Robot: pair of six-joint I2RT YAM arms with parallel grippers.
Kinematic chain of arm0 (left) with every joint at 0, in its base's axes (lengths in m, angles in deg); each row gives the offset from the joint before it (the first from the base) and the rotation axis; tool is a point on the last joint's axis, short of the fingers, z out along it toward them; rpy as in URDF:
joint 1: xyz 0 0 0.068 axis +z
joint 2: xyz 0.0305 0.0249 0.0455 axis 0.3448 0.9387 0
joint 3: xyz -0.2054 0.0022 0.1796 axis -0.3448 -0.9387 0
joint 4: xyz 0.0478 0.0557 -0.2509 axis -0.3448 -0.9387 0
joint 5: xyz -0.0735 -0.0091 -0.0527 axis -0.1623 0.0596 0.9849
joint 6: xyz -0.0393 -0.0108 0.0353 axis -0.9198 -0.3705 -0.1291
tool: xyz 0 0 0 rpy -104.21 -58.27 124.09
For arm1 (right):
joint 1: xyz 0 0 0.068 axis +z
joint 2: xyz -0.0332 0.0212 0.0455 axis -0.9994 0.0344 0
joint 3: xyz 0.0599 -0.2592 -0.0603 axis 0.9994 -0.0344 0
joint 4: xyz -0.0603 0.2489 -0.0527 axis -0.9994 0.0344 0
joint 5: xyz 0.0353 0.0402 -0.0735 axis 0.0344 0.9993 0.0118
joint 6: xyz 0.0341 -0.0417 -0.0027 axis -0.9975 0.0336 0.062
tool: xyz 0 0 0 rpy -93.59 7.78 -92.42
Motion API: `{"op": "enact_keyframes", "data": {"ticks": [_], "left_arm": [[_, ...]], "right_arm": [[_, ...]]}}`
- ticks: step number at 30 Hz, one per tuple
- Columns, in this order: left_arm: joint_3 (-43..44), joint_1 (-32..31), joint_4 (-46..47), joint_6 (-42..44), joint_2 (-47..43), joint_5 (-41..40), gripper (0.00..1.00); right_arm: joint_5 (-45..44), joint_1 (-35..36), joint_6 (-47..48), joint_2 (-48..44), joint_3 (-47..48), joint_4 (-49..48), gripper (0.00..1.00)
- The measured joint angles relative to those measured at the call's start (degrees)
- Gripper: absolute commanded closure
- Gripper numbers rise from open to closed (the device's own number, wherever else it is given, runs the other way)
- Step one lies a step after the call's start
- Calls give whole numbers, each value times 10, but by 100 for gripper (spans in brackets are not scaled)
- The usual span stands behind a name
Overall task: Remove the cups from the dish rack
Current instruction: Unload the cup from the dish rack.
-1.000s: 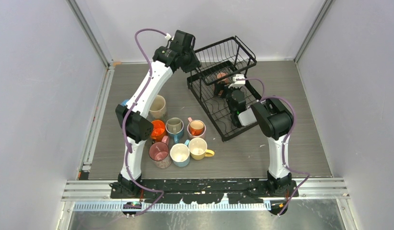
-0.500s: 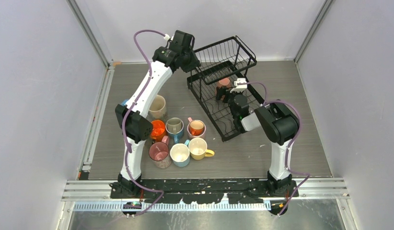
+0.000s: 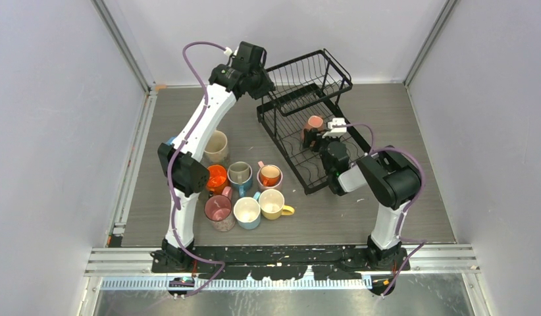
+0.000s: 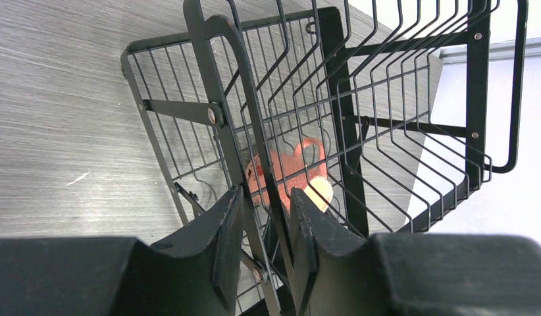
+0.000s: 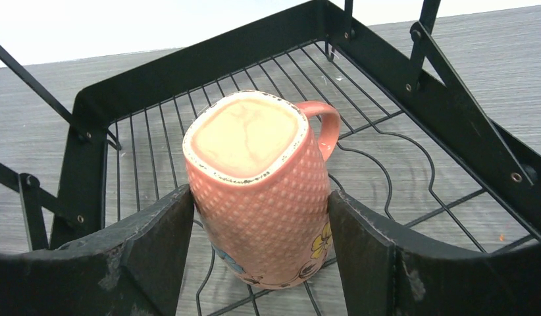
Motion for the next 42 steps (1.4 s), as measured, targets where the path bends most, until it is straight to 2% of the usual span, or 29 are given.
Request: {"op": "enact_keyframes", "data": {"ticks": [4, 7, 24, 39, 42], "left_arm": [[-1, 1, 1, -1, 0, 0, 100], [-4, 1, 5, -2, -1, 2, 100], [-11, 3, 10, -1, -5, 7, 100], [-11, 5, 10, -1, -5, 11, 100], [-11, 6, 10, -1, -5, 12, 100]], "right_arm": [[-5, 5, 0, -20, -24, -2, 7], [-9, 6, -1, -30, -28, -2, 0], [-32, 7, 32, -7, 45, 36, 0], [-42, 7, 41, 35, 58, 47, 0], [-42, 7, 41, 35, 66, 46, 8]]}}
